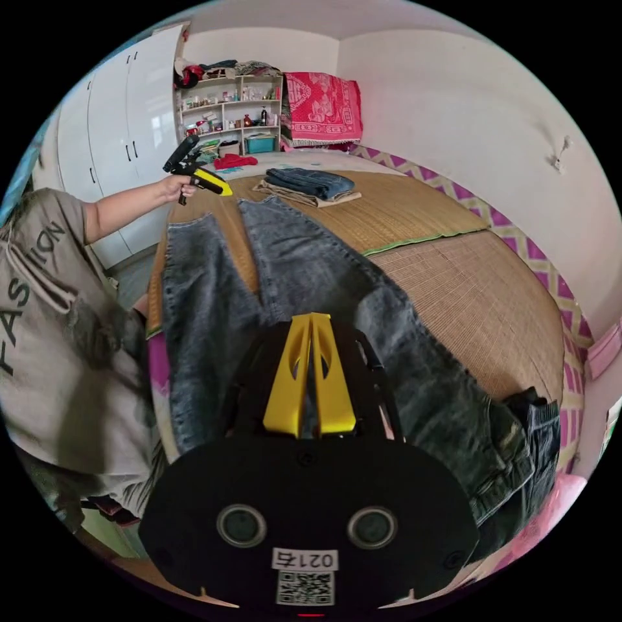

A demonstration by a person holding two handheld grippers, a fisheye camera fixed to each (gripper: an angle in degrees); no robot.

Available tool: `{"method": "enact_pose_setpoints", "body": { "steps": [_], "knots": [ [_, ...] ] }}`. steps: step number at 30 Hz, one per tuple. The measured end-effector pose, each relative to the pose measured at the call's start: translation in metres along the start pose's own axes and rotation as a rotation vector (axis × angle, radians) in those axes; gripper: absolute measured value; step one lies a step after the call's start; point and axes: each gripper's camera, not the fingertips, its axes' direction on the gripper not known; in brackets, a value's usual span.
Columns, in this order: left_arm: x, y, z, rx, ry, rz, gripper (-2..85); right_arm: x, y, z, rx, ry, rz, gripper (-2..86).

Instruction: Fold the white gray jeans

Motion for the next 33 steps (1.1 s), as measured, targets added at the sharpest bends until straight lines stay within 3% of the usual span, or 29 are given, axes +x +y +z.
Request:
{"method": "enact_pose_setpoints", "body": {
  "steps": [5, 9, 11, 14, 21, 24, 26, 30, 33],
  "knots": [
    [0.044, 0.03, 0.037, -0.15, 0.015, 0.131, -0.9, -0.031, 0.056, -0.013, -0.041, 0.1, 0.107, 2.9],
    [0.026, 0.072, 0.024, -0.066, -0.07, 0.053, -1.0, -0.042, 0.109, -0.001, -0.121, 0.135, 0.212, 0.7],
    [0.006, 0.077, 0.018, -0.106, -0.012, -0.006, -1.0, -0.051, 0.128, 0.022, -0.21, 0.073, 0.249, -0.1],
    [-0.02, 0.083, 0.01, -0.173, 0.085, -0.04, -0.9, -0.064, 0.138, 0.014, -0.104, 0.111, 0.345, -0.5],
    [-0.057, 0.101, -0.002, -0.297, 0.236, -0.096, -1.0, -0.075, 0.119, 0.018, -0.21, 0.115, 0.314, -0.6],
    [-0.051, 0.107, -0.028, -0.126, 0.122, -0.088, -0.9, -0.068, 0.118, 0.006, -0.255, 0.141, 0.322, -0.7],
    [-0.055, 0.114, -0.042, -0.026, 0.163, -0.137, -0.9, -0.053, 0.13, -0.017, -0.204, 0.26, 0.445, -0.5],
    [-0.066, 0.154, -0.067, 0.181, 0.261, -0.332, -0.9, -0.012, 0.197, -0.093, -0.04, 0.497, 0.856, 2.6],
    [-0.078, 0.206, -0.077, 0.332, 0.346, -0.548, -0.6, 0.004, 0.257, -0.133, 0.077, 0.464, 1.103, 9.9]
  ]
}}
